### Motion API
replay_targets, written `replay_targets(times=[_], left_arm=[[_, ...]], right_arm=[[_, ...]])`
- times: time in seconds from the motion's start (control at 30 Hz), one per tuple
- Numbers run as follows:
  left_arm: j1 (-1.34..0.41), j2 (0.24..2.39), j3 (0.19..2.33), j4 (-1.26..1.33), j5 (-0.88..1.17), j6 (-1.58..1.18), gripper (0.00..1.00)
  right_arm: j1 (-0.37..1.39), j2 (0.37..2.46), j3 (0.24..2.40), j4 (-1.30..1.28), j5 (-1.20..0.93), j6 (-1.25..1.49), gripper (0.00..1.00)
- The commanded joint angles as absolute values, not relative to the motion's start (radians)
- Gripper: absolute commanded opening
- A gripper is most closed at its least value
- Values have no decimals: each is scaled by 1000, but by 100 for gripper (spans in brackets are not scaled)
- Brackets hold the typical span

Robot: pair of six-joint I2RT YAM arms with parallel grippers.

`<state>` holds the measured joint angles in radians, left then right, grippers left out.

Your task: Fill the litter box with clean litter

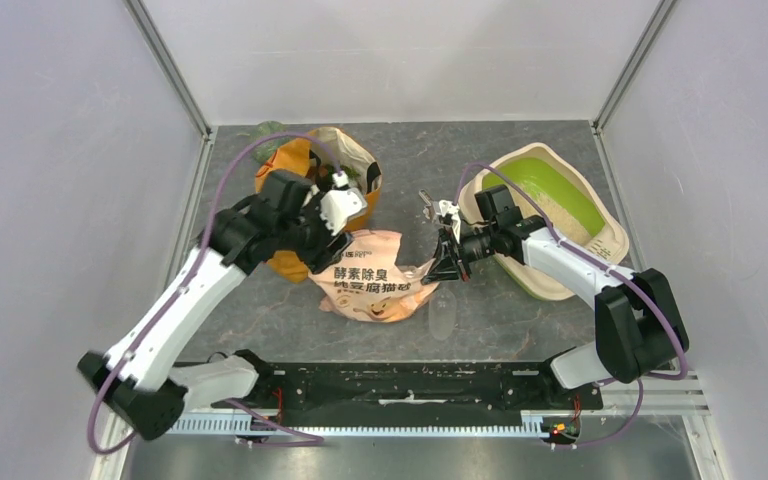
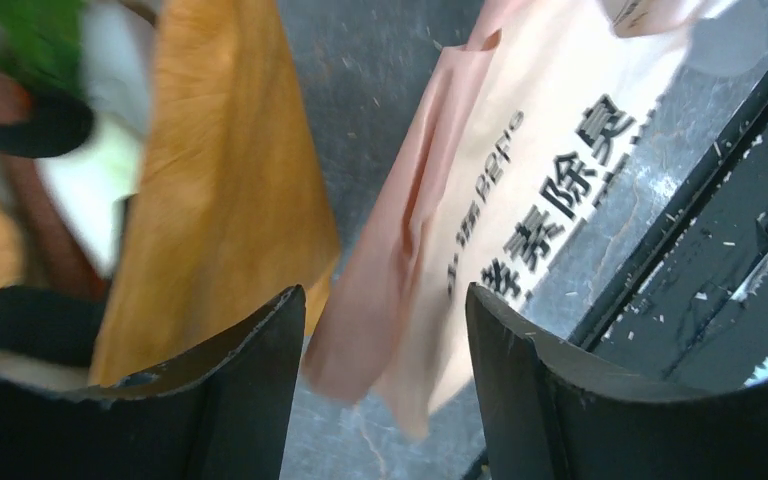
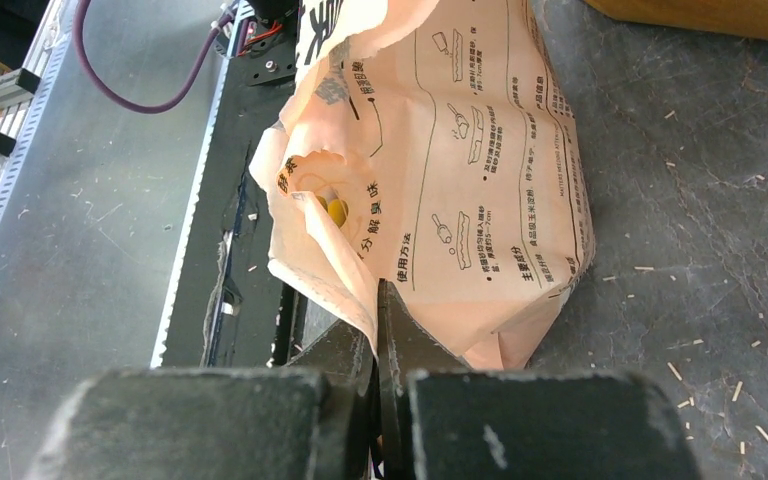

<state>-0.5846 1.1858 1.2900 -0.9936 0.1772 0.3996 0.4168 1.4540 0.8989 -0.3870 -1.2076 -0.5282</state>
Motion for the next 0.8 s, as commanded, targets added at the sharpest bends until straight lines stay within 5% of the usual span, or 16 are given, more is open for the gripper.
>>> replay_targets(times=[0.0,0.13,0.27,0.43,0.77], left_arm=[[-575,967,1337,-932,258,514,67],[-585,895,1361,-966,333,722,85],[-713,822,1266,-970,340,863,86],[-947,853,1068,-740,76,851,87],[-976,1019,931,-549,90,890,85]], right_arm=[[410,1434,938,-440,-1206,-520,0],[411,1453,953,-442,-1206,-459,0],[410,1465,972,-441,-1212,-405,0],[410,1462,973,-440,-1220,-377,0],[411,1465,966,-442,-1227,-377,0]])
